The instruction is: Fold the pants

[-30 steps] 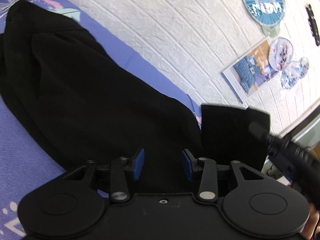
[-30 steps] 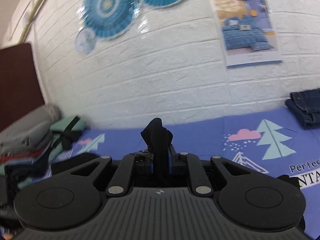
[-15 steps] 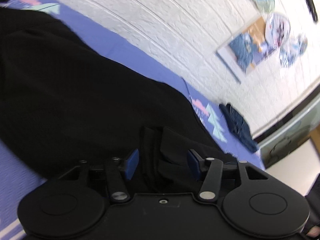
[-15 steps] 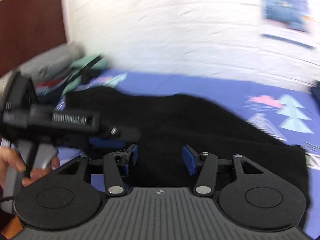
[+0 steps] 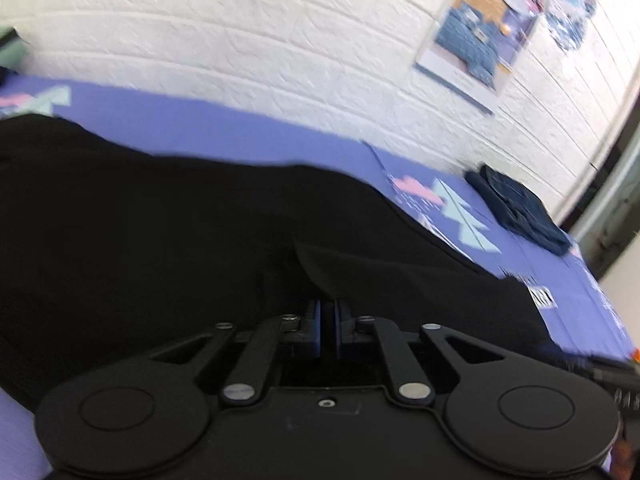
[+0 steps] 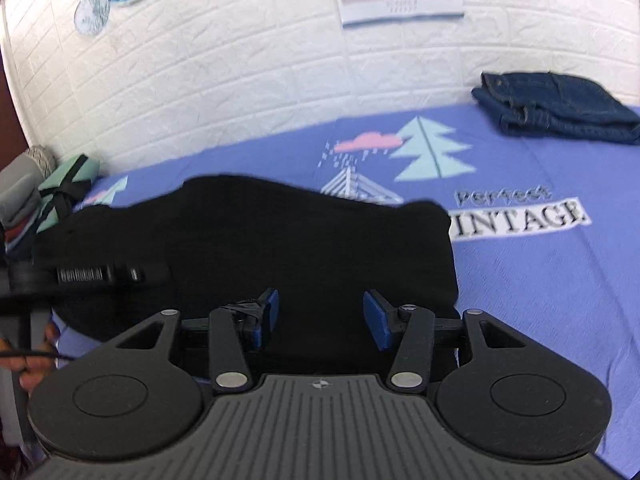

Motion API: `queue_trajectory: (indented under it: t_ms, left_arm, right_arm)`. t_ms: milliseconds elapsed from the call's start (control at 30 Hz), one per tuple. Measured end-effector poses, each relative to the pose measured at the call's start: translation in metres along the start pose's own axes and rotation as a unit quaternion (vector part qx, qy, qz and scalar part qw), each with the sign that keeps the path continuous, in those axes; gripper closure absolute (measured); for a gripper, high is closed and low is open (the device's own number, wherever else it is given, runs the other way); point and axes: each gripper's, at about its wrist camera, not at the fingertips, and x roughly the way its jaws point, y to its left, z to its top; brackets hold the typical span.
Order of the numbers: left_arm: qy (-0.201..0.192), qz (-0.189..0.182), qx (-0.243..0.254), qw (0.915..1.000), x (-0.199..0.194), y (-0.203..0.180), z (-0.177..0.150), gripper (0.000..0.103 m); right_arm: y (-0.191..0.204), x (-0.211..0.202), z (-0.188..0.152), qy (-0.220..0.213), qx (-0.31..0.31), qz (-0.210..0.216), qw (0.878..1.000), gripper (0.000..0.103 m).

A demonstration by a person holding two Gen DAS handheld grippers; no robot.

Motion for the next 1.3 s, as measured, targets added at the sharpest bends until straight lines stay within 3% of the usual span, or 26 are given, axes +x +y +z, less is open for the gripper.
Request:
queue_trajectory:
  t_ms: [167, 300, 400, 467, 500, 533, 567, 733, 900, 1000, 1167, 1300]
  left_arm:
    - [0.017, 0.005, -0.006, 0.9998, 0.005, 0.015, -0.001, 0.103]
    - [0.007, 0.005, -0.010, 0.9999, 0.004, 0.015, -0.004, 0.103]
    - [0.008, 0.003, -0.025, 0.9996, -0.006, 0.018, -0.001, 0.078]
    - [-0.014, 0.010, -0.034, 0.9993, -0.030, 0.025, 0.000, 0.044]
    - [-0.030, 0.024, -0.044, 0.9983, -0.044, 0.031, 0.000, 0.032]
    - [-0.048, 0.044, -0.057, 0.9963, -0.059, 0.039, -0.001, 0.012]
    - [-0.068, 0.066, -0.071, 0.9930, -0.074, 0.048, -0.003, 0.004]
    - [-0.122, 0.183, -0.153, 0.9634, -0.129, 0.108, -0.011, 0.002]
    - [-0.127, 0.219, -0.225, 0.9409, -0.142, 0.162, -0.011, 0.001]
    - [-0.112, 0.204, -0.248, 0.9403, -0.126, 0.181, -0.001, 0.000]
    - [-0.116, 0.172, -0.241, 0.9480, -0.112, 0.191, 0.010, 0.000]
    - [-0.120, 0.175, -0.229, 0.9500, -0.100, 0.194, 0.015, 0.000]
  right_arm:
    - [0.002, 0.005, -0.003, 0.007, -0.001, 0.005, 1.000, 0.023]
    - [0.010, 0.006, 0.004, -0.004, -0.002, 0.016, 1.000, 0.038]
    - [0.023, 0.010, 0.009, -0.003, -0.028, 0.029, 0.999, 0.043]
    - [0.031, 0.011, 0.010, -0.005, -0.038, 0.041, 0.998, 0.043]
    - [0.035, 0.012, 0.011, -0.004, -0.040, 0.049, 0.998, 0.043]
    - [0.039, 0.014, 0.012, -0.002, -0.040, 0.056, 0.998, 0.043]
    - [0.043, 0.016, 0.013, 0.000, -0.040, 0.063, 0.997, 0.043]
    - [0.068, 0.023, 0.015, 0.006, -0.060, 0.103, 0.993, 0.043]
    - [0.091, 0.031, 0.014, 0.017, -0.075, 0.120, 0.990, 0.043]
    - [0.101, 0.033, 0.011, 0.023, -0.088, 0.120, 0.989, 0.043]
    - [0.110, 0.043, 0.010, 0.036, -0.092, 0.111, 0.989, 0.043]
    - [0.119, 0.055, 0.011, 0.040, -0.096, 0.106, 0.989, 0.046]
